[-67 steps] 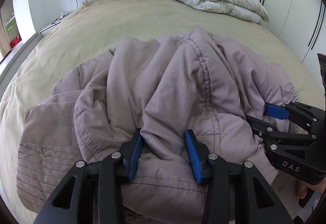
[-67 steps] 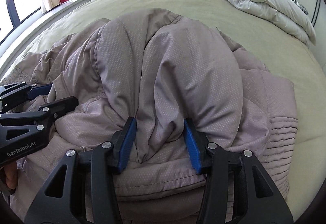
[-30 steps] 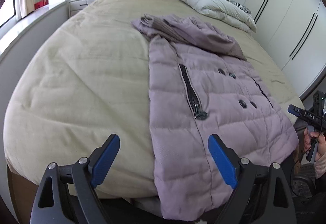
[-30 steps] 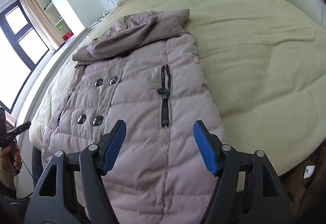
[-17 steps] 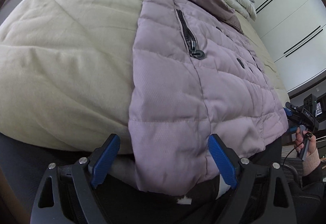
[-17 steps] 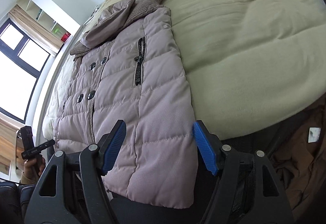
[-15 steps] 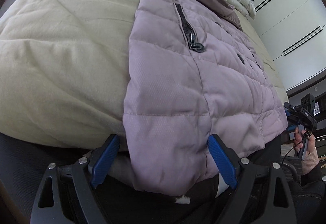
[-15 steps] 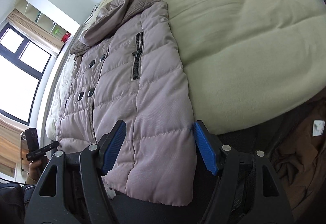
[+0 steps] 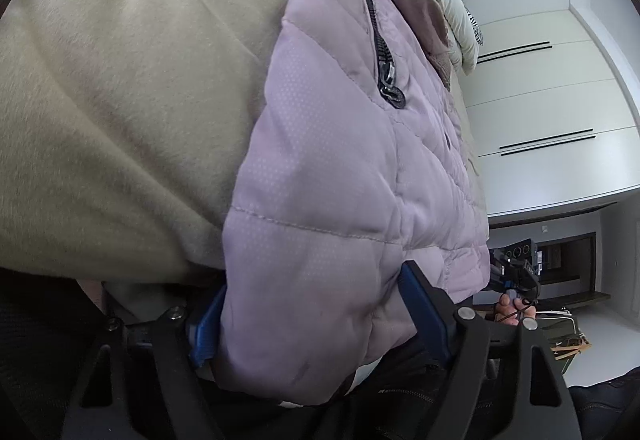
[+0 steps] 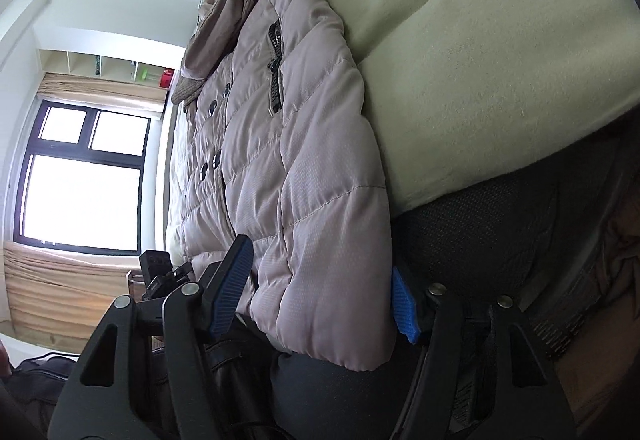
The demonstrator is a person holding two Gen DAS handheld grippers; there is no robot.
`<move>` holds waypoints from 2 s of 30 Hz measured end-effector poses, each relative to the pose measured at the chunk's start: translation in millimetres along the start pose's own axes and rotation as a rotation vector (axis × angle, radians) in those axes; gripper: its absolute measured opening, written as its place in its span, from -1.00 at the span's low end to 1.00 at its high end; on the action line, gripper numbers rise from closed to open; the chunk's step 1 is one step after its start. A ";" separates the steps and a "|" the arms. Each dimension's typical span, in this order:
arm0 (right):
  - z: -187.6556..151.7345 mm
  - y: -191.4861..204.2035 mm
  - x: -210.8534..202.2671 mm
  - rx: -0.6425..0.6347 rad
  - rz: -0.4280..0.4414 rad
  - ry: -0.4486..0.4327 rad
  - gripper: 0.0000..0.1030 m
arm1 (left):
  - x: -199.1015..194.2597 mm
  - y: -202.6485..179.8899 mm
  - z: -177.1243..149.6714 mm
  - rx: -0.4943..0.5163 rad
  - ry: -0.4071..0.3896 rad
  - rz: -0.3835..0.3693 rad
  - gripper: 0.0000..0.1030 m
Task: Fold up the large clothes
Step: 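Grasp the coat hem with both tools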
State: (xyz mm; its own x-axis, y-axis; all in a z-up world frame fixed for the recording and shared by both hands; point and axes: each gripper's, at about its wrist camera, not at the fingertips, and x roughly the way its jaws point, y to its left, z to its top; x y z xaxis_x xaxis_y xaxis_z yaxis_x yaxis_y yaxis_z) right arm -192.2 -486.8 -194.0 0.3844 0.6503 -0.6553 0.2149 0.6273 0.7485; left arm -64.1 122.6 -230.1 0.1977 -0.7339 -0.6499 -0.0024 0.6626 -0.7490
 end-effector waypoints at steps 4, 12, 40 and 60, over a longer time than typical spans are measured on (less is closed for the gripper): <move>-4.0 -3.1 1.7 0.014 0.004 0.007 -0.04 | -0.5 -5.5 -1.0 -0.002 0.006 0.016 0.44; -5.0 0.6 8.2 -0.017 -0.043 0.017 -0.35 | -0.4 -12.8 -0.7 -0.007 -0.002 0.051 0.16; -7.4 39.9 24.6 -0.165 -0.215 -0.023 -0.72 | -6.3 -24.7 -1.0 0.027 -0.013 0.095 -0.49; -5.4 69.1 13.7 -0.261 -0.218 -0.108 -0.81 | -11.4 -45.2 -1.6 0.073 -0.040 0.124 -0.75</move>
State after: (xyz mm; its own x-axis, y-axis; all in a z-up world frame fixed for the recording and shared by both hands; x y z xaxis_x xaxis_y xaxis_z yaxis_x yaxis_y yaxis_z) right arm -177.0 -432.2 -151.8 0.4505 0.4484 -0.7720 0.0715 0.8438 0.5318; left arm -67.8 100.8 -189.1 0.2397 -0.6402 -0.7299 0.0420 0.7579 -0.6510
